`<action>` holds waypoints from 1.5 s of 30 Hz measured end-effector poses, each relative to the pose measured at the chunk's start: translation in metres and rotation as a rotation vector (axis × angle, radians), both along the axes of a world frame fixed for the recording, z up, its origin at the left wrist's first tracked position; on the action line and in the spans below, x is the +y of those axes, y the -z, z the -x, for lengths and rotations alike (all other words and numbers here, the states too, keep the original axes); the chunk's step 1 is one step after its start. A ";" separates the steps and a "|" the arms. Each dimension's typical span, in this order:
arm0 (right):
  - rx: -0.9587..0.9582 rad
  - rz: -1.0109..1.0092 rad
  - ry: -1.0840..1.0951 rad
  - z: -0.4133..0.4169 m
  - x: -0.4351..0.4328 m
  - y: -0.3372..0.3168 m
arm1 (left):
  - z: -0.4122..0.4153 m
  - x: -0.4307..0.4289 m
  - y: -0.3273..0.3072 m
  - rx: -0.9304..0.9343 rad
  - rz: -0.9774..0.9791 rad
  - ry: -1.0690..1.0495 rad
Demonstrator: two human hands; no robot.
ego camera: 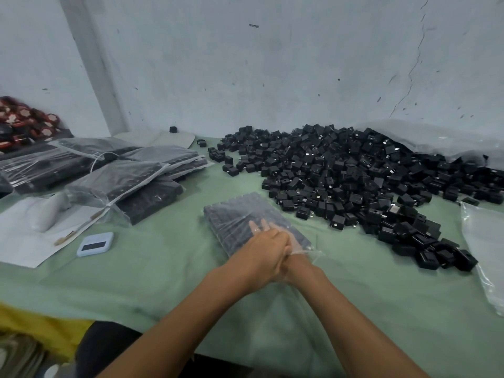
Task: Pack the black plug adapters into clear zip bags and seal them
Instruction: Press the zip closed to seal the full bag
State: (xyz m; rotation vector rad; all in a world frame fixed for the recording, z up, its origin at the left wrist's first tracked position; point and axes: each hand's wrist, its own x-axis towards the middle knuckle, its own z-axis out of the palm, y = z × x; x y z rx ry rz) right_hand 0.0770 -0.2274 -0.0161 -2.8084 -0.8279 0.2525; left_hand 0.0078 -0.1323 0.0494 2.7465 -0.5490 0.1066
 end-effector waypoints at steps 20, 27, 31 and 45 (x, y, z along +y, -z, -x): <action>-0.301 0.000 0.110 0.040 0.002 0.011 | 0.002 0.049 0.089 -0.027 0.446 -0.442; -0.290 -0.180 0.097 0.085 -0.022 0.025 | -0.002 0.053 0.101 -0.020 0.301 -0.393; -0.250 -0.200 0.081 0.084 -0.021 0.017 | 0.001 0.053 0.102 -0.005 0.279 -0.372; -0.068 -0.192 0.281 -0.006 -0.027 -0.010 | -0.055 0.058 0.077 0.119 0.138 -0.533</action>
